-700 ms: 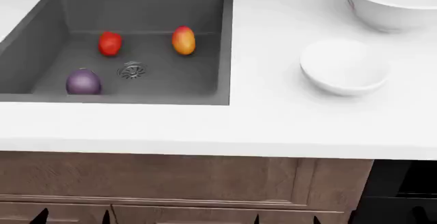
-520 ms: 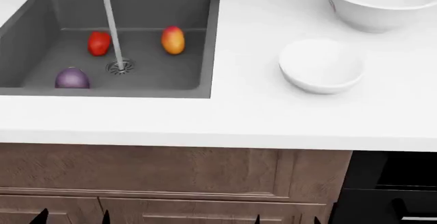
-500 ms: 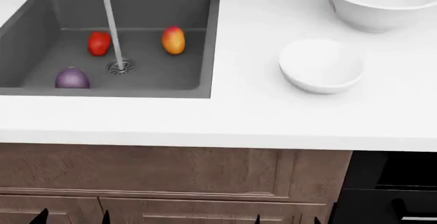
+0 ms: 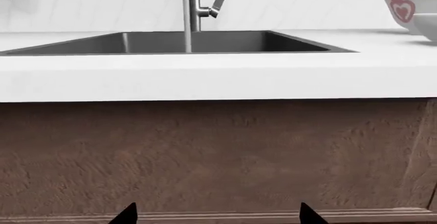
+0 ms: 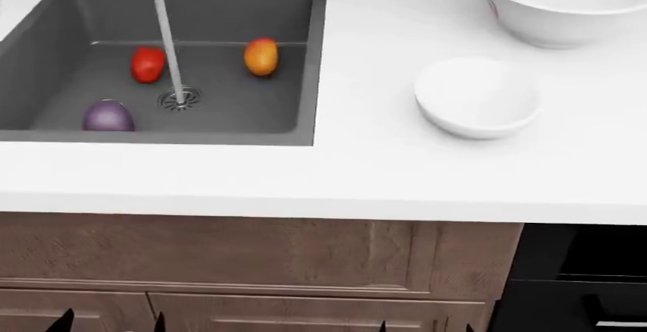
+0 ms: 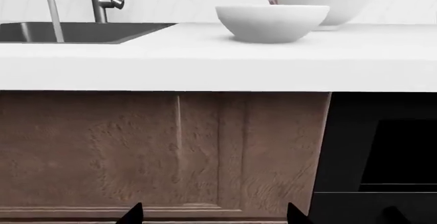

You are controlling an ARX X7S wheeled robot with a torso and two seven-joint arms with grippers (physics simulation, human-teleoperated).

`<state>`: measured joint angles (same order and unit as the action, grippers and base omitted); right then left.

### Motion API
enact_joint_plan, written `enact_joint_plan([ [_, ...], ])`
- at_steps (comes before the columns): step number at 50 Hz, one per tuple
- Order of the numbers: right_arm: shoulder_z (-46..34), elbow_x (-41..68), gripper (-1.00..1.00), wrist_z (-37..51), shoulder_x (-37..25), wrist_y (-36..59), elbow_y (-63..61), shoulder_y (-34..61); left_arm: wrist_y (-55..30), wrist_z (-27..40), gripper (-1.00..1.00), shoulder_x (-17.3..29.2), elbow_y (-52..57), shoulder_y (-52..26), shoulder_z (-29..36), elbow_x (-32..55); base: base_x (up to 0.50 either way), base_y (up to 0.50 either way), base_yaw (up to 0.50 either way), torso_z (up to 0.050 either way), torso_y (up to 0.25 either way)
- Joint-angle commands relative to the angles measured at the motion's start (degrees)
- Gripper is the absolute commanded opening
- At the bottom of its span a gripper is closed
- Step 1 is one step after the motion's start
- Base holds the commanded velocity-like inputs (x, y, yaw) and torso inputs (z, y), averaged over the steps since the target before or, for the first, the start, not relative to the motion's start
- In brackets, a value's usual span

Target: Pick the eggplants and mangos from the sink and place them in one bowl. Place the bell pepper in the other bowl. Then turn off the sink faucet.

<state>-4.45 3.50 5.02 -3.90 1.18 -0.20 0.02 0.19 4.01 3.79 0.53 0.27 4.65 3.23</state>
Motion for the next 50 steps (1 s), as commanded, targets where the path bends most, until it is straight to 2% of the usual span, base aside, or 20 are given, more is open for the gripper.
enact_joint_plan([
  [1,-1.5,-0.1,1.00,1.2,-1.1,0.2,-0.5,0.0,0.3,0.9,1.00,1.1,-0.1,0.0,0.9,0.9,0.05,0.50,0.00,0.000,0.000],
  [37,-4.0,1.9,1.00,3.5,-3.0,0.2,-0.2,0.3,0.8,2.8,1.00,3.3,0.1,0.0,3.4,3.0,0.05,0.47,0.00,0.000,0.000],
  [50,-4.6,2.1,1.00,4.6,-3.6,0.1,-0.4,0.3,2.2,3.2,1.00,3.8,0.5,0.1,4.2,3.6,0.01,0.04,0.00,0.048,0.000],
])
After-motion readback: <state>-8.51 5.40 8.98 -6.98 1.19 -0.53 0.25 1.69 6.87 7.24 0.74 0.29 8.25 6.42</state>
